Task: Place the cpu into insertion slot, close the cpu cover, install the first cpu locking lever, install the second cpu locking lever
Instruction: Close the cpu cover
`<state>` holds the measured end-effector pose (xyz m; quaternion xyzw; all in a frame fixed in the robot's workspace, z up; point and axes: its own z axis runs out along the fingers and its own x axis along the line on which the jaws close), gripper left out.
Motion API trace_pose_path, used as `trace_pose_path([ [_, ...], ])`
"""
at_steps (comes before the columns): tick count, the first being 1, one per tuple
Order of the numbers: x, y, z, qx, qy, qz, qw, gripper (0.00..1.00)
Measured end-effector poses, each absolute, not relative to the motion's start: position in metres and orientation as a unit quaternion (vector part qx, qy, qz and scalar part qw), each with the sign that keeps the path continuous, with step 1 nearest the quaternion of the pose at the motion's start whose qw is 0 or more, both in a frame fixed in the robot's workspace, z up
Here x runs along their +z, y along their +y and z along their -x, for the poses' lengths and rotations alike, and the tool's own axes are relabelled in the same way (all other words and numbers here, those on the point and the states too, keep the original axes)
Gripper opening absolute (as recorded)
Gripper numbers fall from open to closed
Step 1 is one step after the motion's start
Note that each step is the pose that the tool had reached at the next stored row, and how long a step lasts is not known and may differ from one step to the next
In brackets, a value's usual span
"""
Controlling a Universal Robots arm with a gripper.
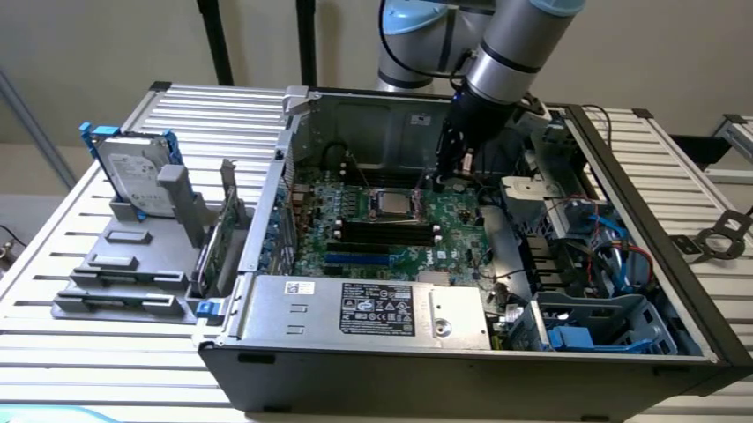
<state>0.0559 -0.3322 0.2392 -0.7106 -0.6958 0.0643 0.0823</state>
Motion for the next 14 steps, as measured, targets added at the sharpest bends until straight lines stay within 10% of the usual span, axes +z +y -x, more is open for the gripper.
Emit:
trace_pose_path([
  [14, 0.238, -0.333, -0.029, 0.083, -0.693, 0.709, 0.100, 0.11],
])
